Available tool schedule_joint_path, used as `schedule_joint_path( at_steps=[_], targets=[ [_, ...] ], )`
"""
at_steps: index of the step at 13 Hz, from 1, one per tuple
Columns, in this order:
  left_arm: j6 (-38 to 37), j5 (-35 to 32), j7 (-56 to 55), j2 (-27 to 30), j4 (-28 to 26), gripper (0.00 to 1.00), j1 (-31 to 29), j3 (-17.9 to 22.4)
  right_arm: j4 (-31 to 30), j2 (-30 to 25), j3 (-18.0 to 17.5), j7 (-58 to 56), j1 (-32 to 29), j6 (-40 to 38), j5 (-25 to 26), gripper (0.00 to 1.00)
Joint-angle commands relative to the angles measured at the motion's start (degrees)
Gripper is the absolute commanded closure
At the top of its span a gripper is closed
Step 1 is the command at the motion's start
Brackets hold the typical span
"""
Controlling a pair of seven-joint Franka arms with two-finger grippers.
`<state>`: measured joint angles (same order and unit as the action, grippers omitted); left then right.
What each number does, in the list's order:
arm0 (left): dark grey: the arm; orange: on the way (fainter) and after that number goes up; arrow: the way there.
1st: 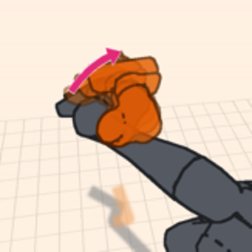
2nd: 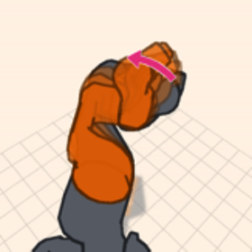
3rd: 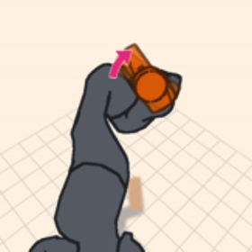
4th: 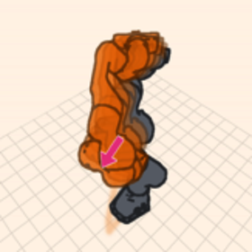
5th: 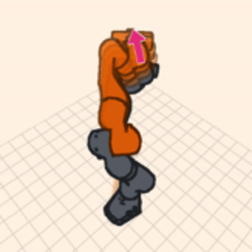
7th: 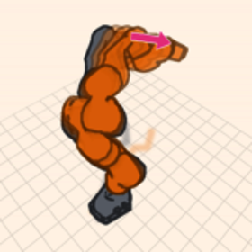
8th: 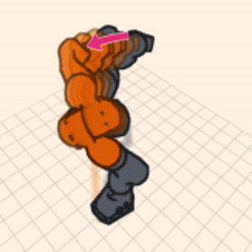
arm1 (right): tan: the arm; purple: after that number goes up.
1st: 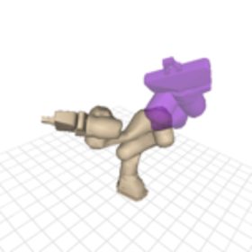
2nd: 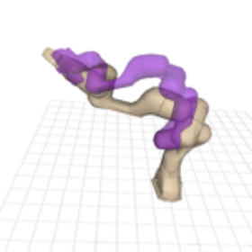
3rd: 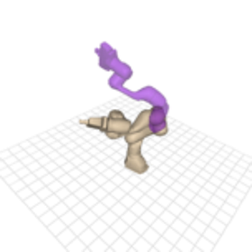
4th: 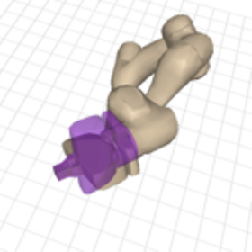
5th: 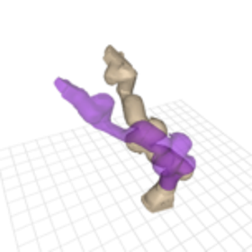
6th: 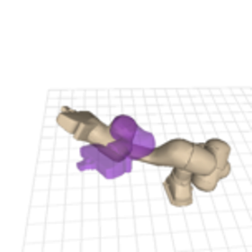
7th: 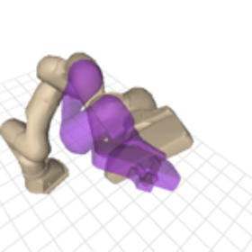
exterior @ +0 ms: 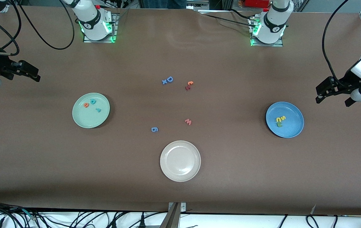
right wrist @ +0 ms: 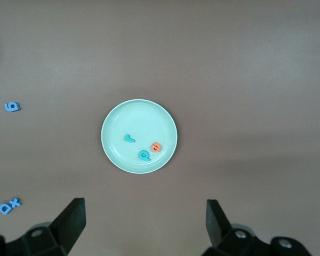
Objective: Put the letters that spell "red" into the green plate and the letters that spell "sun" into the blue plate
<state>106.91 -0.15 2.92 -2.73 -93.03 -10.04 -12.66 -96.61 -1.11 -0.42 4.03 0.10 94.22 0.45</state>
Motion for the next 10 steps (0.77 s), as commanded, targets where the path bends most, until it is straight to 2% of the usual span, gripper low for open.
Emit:
schedule_joint_path(
  at_steps=[1, 10],
  targets=[
    [-0.7, -1.4, 0.5, -1.0, 2.3, 0.00, -0.9, -0.9, 0.8, 0.1, -0.4, -0.7, -0.4, -0.2, 0.4, 0.00],
    [-0.7, -1.7, 0.5, -1.1, 2.5, 0.00, -0.9, -1.0, 1.0, 0.2, -0.5, -0.4, 0.3, -0.3, 0.4, 0.00]
  ],
)
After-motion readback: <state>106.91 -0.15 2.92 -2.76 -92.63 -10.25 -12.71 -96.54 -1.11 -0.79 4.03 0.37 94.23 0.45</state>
